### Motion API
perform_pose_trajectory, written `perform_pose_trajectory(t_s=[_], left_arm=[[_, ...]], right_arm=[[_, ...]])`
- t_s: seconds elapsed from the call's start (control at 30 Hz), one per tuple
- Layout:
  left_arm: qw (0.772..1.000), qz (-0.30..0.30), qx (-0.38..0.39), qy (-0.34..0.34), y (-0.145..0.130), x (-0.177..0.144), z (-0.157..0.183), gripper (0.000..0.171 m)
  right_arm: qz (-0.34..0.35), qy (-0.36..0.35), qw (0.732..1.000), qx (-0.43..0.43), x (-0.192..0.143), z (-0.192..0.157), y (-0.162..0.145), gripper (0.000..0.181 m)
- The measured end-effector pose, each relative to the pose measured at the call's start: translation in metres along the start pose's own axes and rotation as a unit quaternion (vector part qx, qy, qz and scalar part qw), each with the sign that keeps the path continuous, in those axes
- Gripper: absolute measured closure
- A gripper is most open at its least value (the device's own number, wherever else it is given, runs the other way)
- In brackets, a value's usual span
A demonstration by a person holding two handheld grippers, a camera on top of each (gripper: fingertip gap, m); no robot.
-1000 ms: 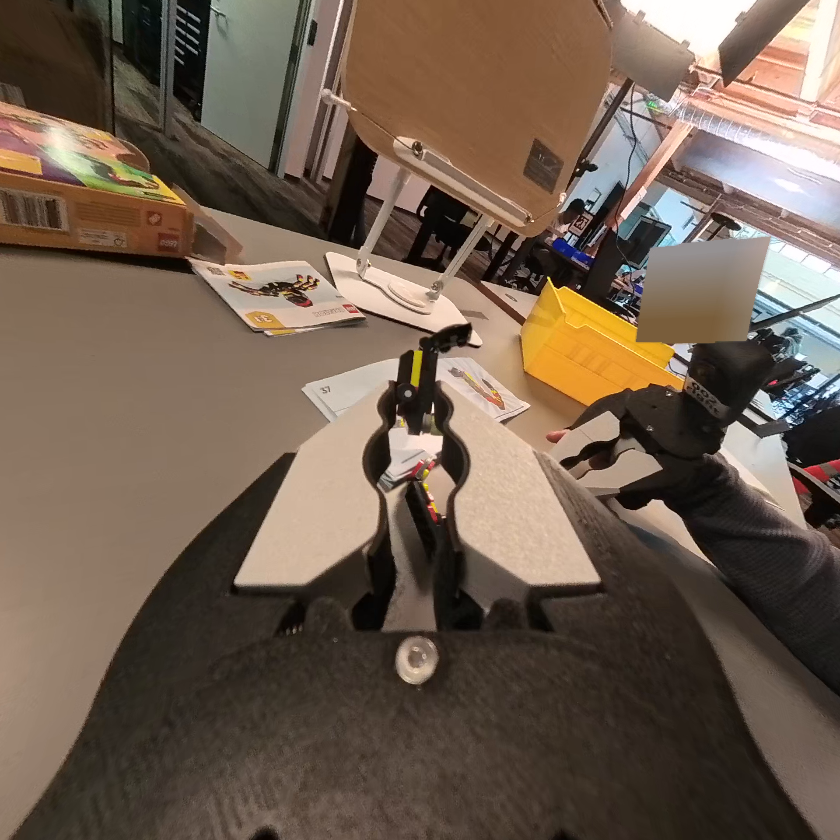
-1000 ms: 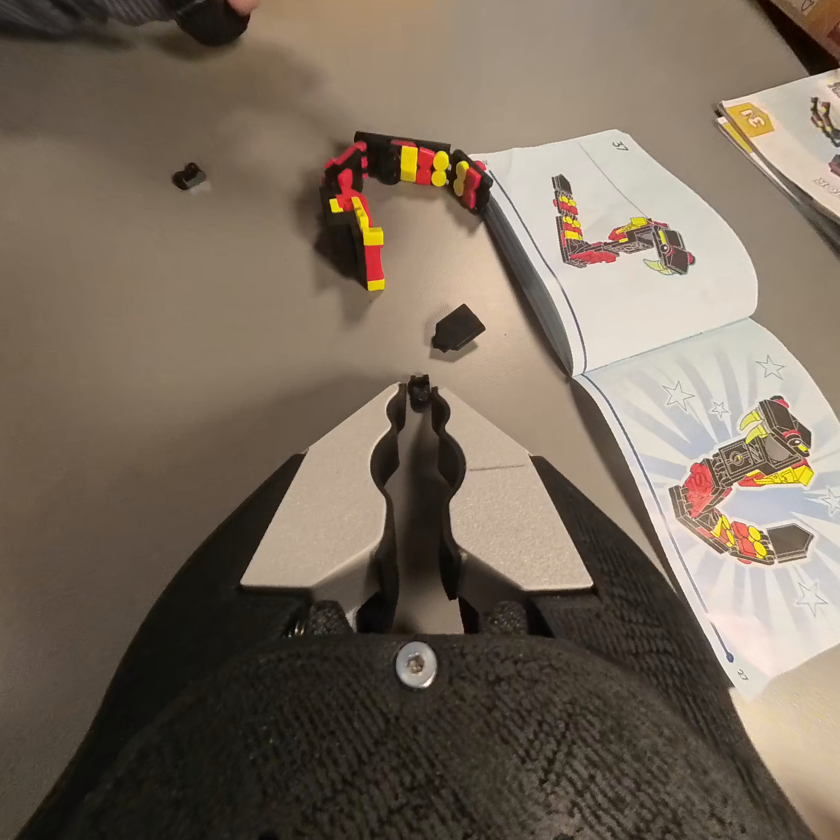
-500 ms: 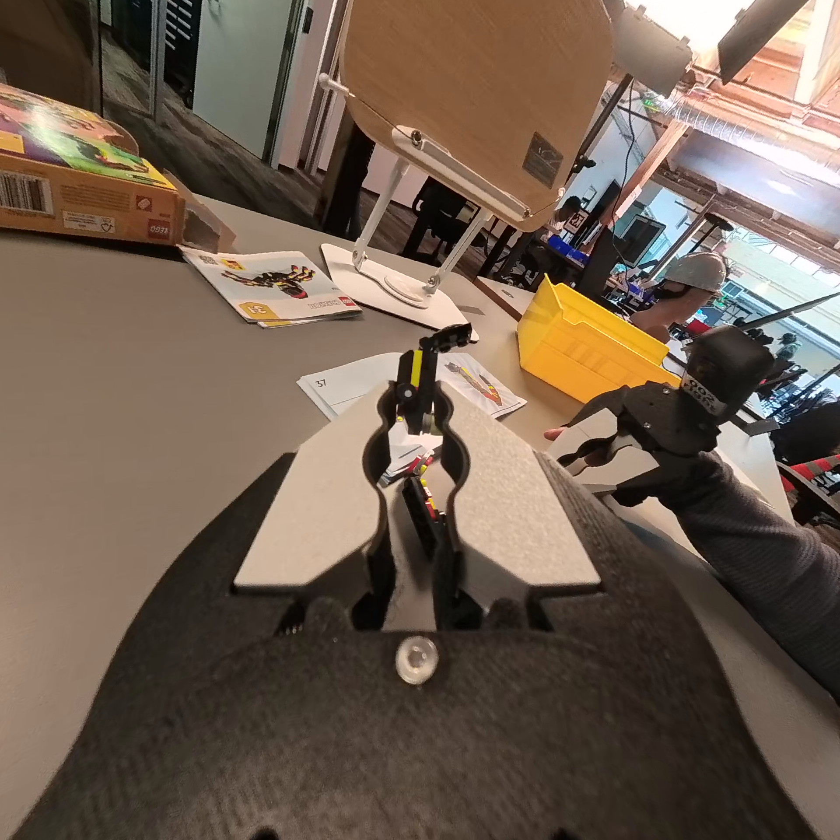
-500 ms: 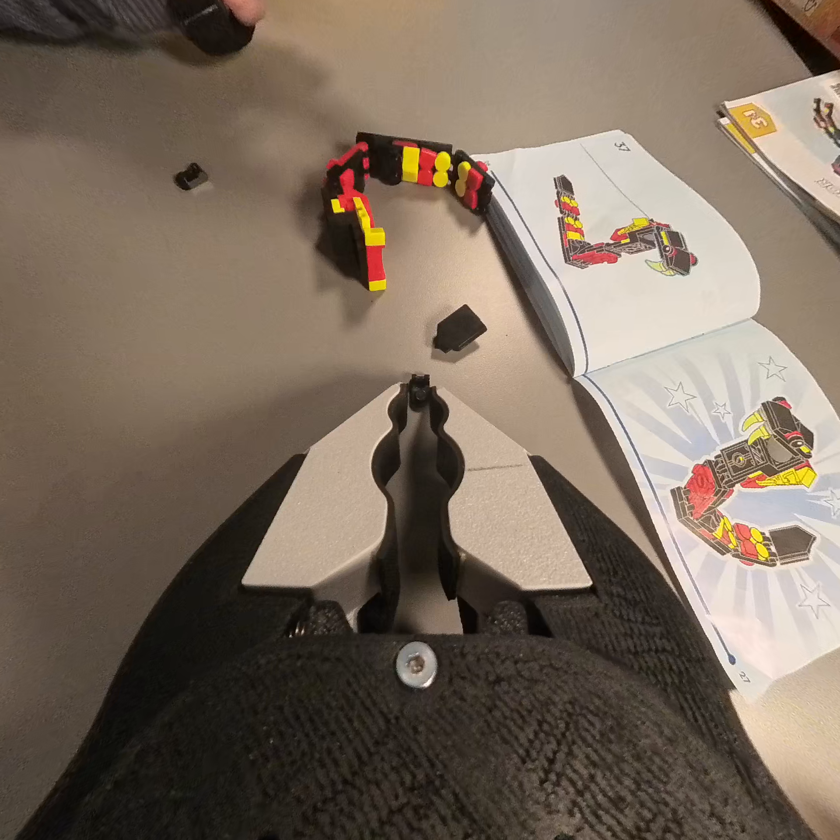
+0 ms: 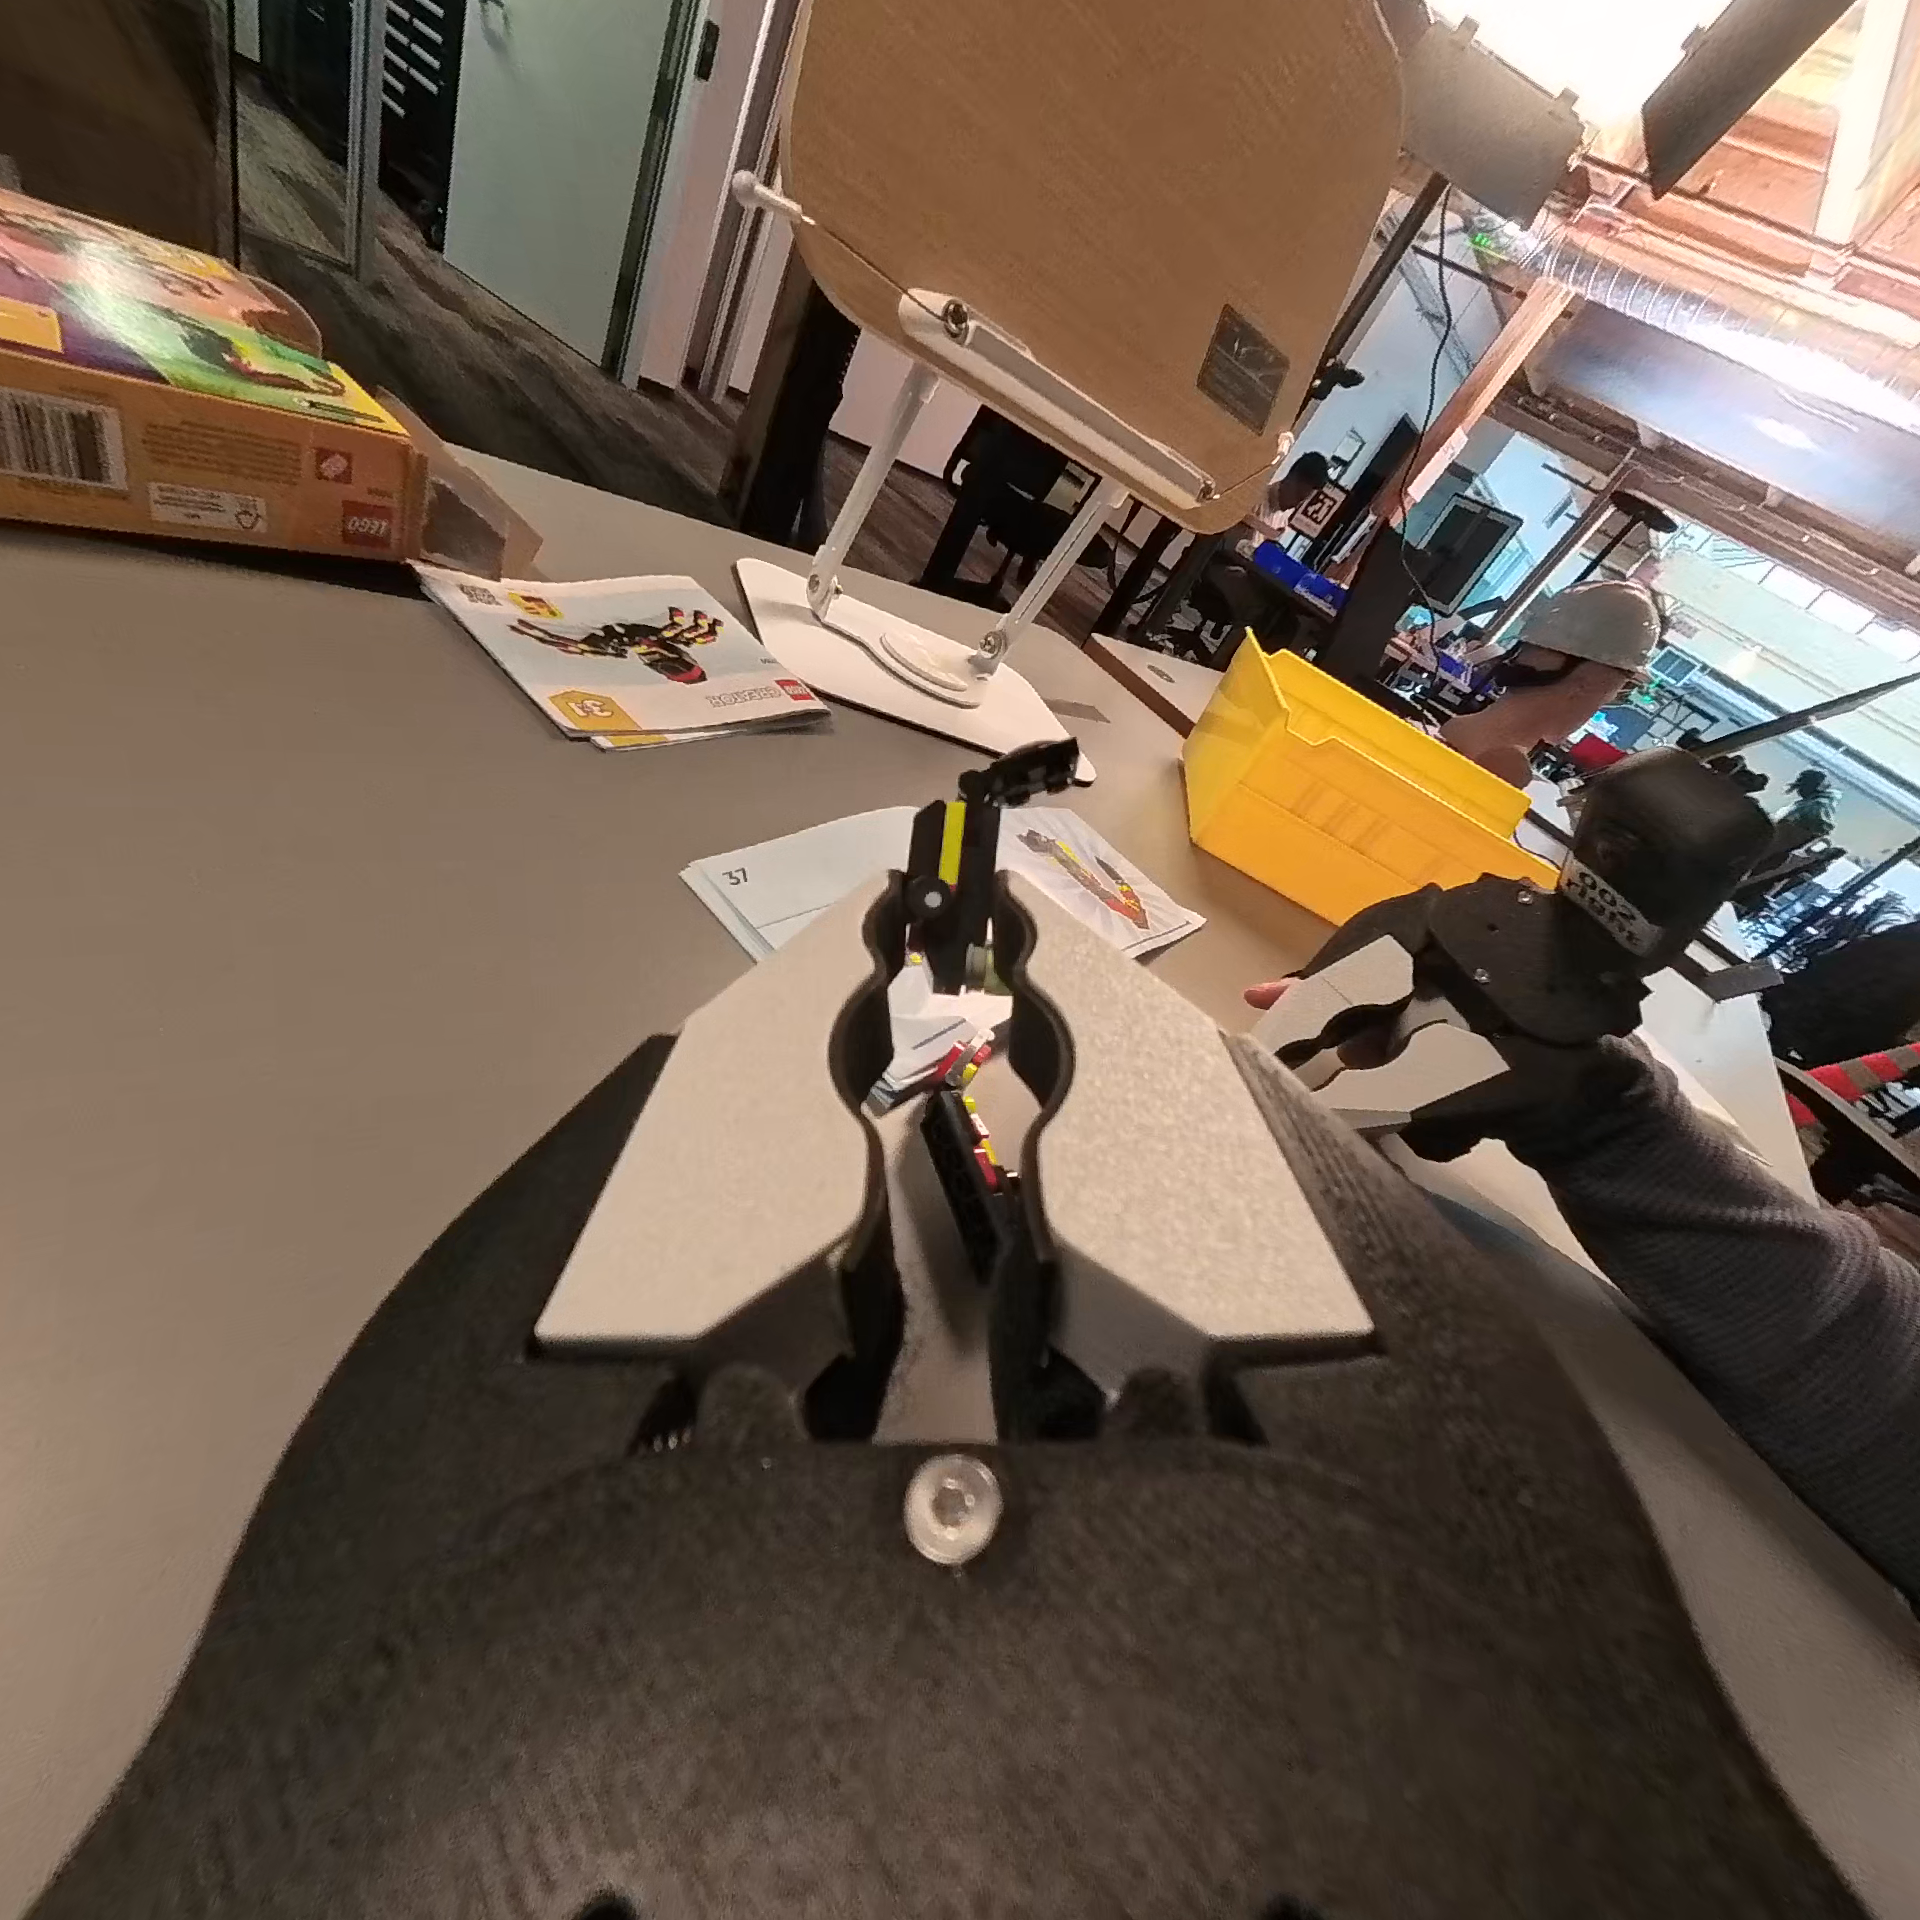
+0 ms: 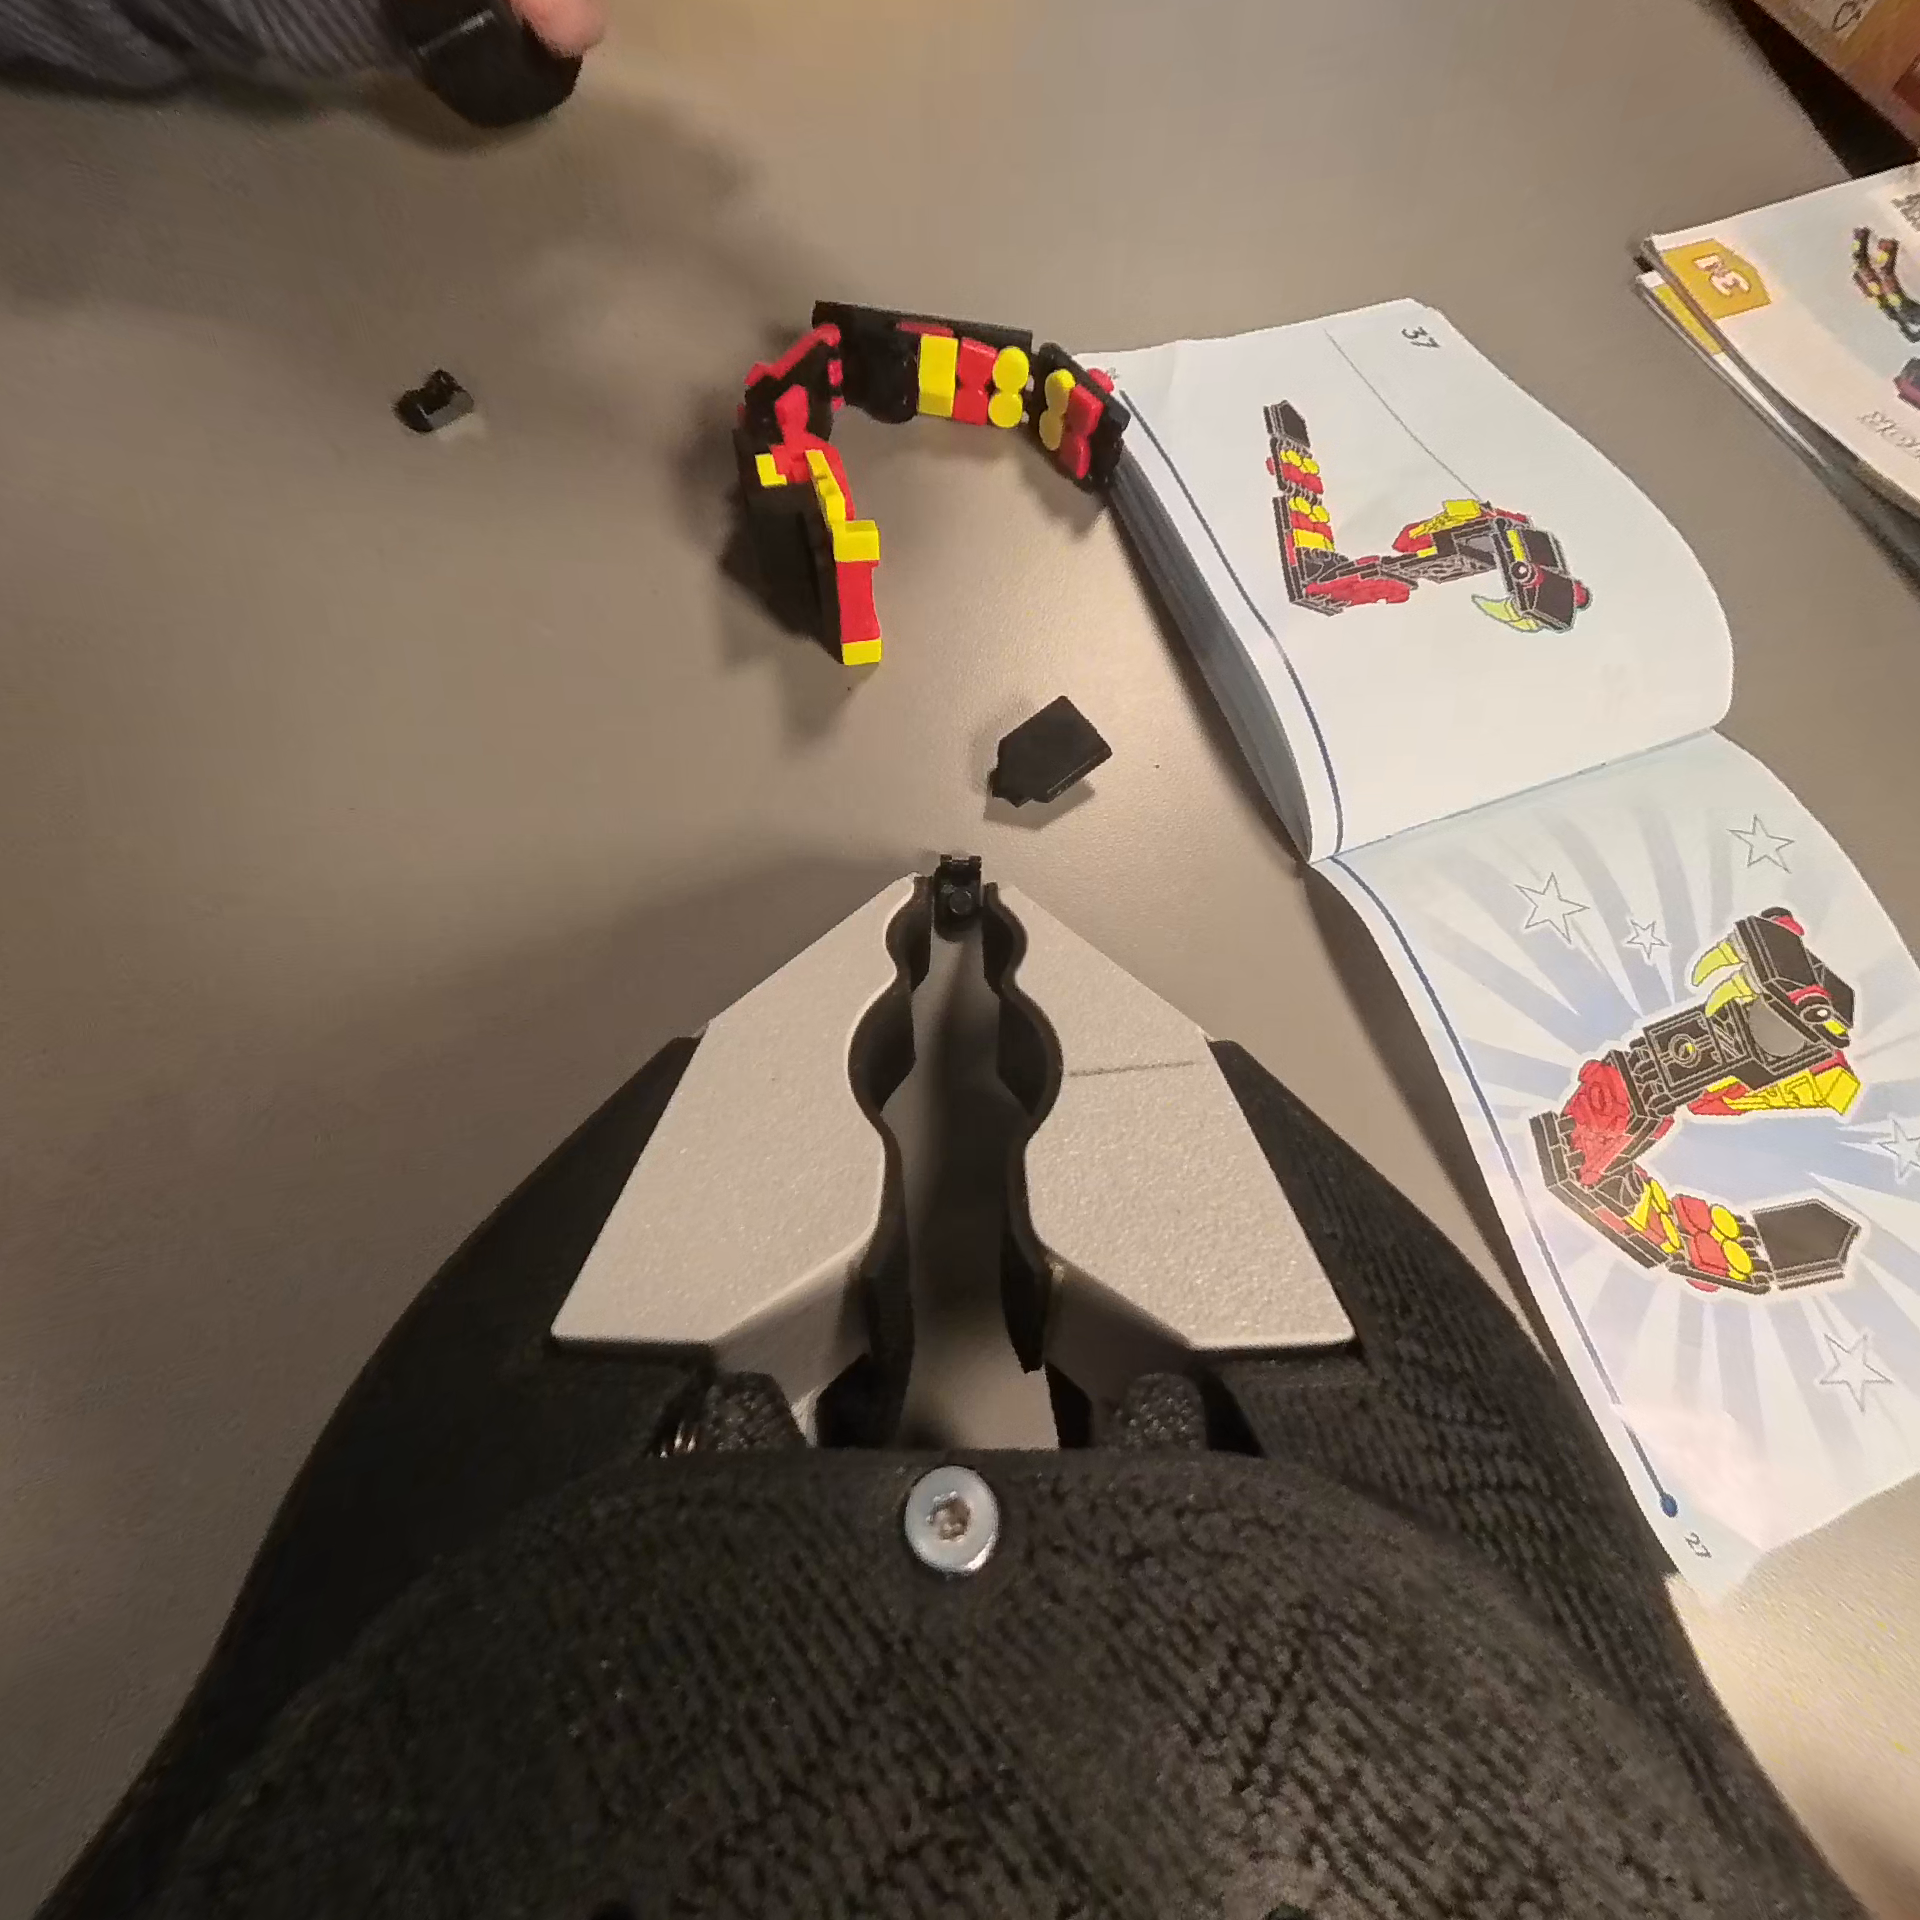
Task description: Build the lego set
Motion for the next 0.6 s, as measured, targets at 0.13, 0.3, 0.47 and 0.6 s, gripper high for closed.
perform_pose_trajectory(t_s=[0.13, 0.3, 0.47, 0.6], left_arm=[[1.0, 0.004, 0.004, 0.003, 0.002, -0.001, -0.001, 0.158], [1.0, 0.005, 0.005, 0.004, 0.003, -0.001, -0.001, 0.158], [1.0, 0.007, 0.006, 0.005, 0.004, -0.002, -0.001, 0.157], [0.998, -0.021, 0.038, 0.046, -0.001, -0.001, -0.011, 0.158]], right_arm=[[0.0, -0.005, 1.0, 0.0, 0.0, 0.001, 0.0, 0.172], [0.0, -0.01, 1.0, 0.004, 0.0, 0.003, 0.0, 0.168], [0.0, -0.015, 1.0, 0.005, 0.0, 0.004, 0.0, 0.164], [0.005, -0.027, 1.0, 0.007, -0.001, 0.007, 0.001, 0.155]])
Point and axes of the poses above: each gripper's, where its closed fingertips meet, x out along the fingers, y out of its top, z = x × y across the jaws, the point moved 1 cm from there along -x, back along the fingers, and after that the axes turned 5 degrees about -x, right-handed, at the moved point
